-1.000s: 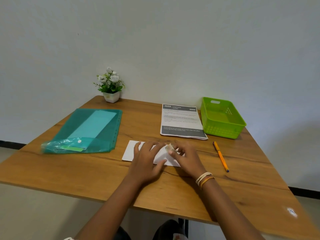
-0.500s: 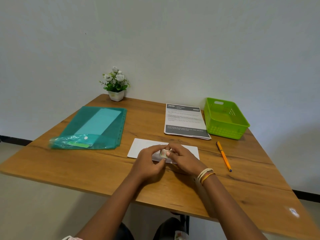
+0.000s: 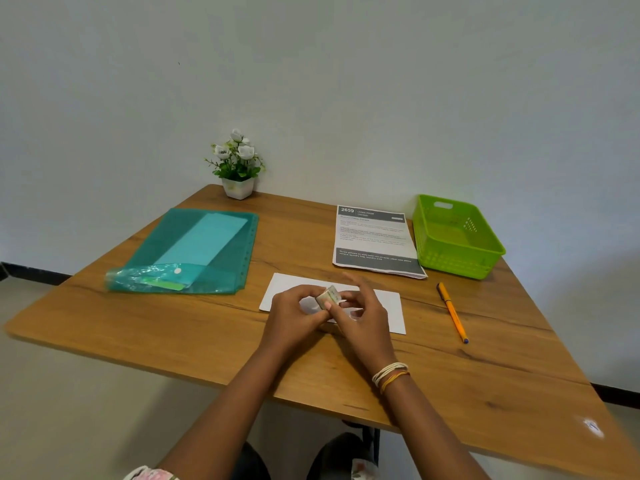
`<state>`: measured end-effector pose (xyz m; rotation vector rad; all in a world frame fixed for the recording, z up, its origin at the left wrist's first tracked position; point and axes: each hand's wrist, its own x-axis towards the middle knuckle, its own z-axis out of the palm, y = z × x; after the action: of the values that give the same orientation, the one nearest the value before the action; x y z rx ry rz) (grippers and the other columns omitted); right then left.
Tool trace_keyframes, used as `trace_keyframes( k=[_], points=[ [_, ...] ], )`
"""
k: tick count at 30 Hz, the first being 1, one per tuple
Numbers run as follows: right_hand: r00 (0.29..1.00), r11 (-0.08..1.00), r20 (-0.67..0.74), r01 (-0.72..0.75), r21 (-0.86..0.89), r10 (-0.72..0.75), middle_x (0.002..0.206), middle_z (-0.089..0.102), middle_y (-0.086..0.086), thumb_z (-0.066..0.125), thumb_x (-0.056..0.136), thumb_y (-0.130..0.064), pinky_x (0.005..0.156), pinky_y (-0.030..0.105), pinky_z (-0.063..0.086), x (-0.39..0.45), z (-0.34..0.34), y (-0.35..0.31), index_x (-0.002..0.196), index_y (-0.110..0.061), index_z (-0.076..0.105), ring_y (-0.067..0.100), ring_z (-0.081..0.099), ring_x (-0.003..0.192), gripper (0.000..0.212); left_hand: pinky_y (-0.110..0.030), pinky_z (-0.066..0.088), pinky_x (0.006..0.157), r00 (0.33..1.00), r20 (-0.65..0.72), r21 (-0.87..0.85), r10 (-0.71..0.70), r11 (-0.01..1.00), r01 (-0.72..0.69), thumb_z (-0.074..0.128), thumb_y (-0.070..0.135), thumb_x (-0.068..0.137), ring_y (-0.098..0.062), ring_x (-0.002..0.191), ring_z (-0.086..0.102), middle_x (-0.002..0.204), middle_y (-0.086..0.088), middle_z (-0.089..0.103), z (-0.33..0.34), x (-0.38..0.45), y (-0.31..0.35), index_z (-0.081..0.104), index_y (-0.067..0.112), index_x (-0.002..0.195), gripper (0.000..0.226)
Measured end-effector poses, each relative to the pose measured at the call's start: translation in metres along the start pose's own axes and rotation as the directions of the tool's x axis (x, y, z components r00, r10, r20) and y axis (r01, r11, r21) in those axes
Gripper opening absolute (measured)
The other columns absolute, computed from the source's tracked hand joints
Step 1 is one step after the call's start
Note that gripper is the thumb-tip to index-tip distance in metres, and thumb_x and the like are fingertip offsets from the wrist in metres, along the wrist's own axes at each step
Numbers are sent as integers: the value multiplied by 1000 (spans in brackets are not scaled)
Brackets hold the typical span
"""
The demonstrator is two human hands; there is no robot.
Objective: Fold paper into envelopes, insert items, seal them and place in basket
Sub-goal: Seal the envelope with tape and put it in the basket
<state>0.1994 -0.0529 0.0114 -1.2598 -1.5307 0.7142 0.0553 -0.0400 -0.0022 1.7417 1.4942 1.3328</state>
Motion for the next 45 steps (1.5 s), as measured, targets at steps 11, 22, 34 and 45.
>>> trace_keyframes(
  k=[11, 22, 34, 45],
  points=[
    [960, 956, -141, 212, -202, -242, 115, 64, -14, 76, 78, -27, 91, 12, 45, -3, 5, 16, 114, -28, 67, -4, 53, 108, 38, -7, 43, 80, 998, 49, -32, -44, 998, 45, 76, 18, 78, -2, 106, 60, 113, 10, 69, 3, 4, -6, 74, 19, 107, 29],
    [934, 918, -134, 285, -276, -330, 105, 70, -9, 77, 77, -30, 90, 11, 44, -2, 6, 17, 104, -22, 73, 1, 58, 103, 28, -10, 44, 72, 995, 27, 107, 95, 990, -97, 70, 19, 82, 3, 95, 53, 101, 16, 58, 5, 1, -4, 75, 21, 97, 15],
    [971, 990, -205, 106, -94, -123, 87, 69, -15, 73, 80, -17, 79, 12, 48, -1, 0, 10, 85, -26, 72, -1, 62, 88, 11, -9, 38, 81, 999, 30, 116, 42, 992, -45, 78, 16, 76, -4, 106, 54, 116, 8, 65, 3, 3, -4, 76, 19, 88, 12],
    [937, 815, 86, -337, 472, 338, 86, 72, 12, 73, 80, -8, 87, 36, 54, 22, -32, 14, 81, -8, 75, 22, 64, 87, 2, -24, 37, 99, 995, 99, 71, 28, 997, -35, 77, 14, 78, -3, 120, 45, 133, 13, 56, 2, 3, -1, 75, 23, 86, 12]
  ],
)
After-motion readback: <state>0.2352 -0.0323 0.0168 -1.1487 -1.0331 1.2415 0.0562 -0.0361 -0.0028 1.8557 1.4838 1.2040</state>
